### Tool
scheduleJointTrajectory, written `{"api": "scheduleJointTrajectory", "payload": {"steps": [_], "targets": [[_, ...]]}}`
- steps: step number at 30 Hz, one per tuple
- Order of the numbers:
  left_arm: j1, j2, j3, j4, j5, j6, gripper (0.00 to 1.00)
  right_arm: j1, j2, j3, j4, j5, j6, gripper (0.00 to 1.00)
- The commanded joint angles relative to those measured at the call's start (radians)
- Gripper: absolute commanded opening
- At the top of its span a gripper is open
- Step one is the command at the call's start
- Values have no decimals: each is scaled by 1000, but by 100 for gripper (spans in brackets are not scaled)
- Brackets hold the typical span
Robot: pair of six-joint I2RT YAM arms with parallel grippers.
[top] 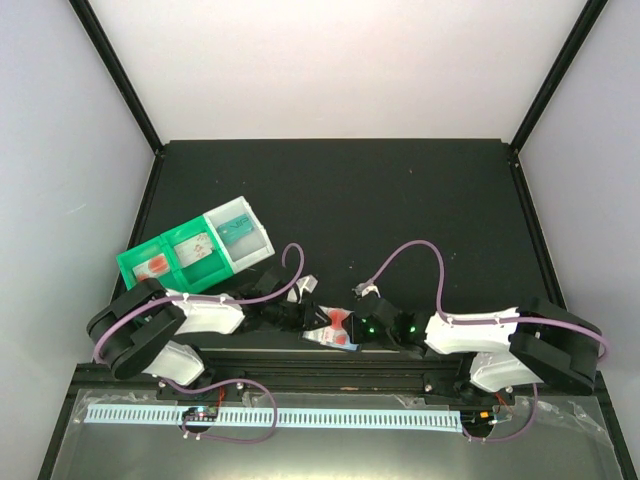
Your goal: Take the credit cards out of the card holder
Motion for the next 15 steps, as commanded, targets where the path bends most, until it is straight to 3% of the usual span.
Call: {"api": "scheduleJointTrajectory", "payload": {"steps": [1, 10, 15], "targets": [[5, 19, -6, 45, 21, -13, 29, 3, 12, 12, -13, 1, -11, 15], [4, 21, -11, 66, 33, -22, 19, 3, 6, 6, -6, -3, -12, 15], [4, 45, -11, 91, 43, -32, 19, 3, 8, 3, 0, -7, -15, 15]]}}
